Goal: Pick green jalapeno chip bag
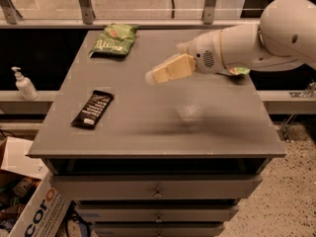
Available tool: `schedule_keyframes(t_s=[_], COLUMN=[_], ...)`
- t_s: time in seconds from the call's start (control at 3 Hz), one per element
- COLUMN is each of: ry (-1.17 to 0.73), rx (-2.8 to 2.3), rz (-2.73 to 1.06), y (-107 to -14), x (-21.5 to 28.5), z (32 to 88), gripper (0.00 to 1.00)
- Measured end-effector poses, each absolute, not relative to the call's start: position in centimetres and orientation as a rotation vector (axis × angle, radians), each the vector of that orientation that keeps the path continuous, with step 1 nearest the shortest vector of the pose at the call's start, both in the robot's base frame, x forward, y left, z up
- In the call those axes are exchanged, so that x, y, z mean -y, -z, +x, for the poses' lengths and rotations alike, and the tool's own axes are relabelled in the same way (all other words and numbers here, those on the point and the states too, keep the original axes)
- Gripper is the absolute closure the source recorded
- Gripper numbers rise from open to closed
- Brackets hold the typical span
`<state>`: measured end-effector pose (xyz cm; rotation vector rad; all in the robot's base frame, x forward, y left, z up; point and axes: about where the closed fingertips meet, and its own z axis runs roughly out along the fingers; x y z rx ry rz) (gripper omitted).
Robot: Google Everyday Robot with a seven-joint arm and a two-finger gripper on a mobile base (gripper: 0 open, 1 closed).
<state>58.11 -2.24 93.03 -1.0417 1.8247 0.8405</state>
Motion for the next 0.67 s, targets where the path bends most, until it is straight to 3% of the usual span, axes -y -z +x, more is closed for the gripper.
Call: schedule_keyframes(t_s=[0.67], ry=[-0.669], rx=[-1.682], rz=[-0.961], y=[-93.8], x=[-2.4], z=[68.7], gripper=[0.00])
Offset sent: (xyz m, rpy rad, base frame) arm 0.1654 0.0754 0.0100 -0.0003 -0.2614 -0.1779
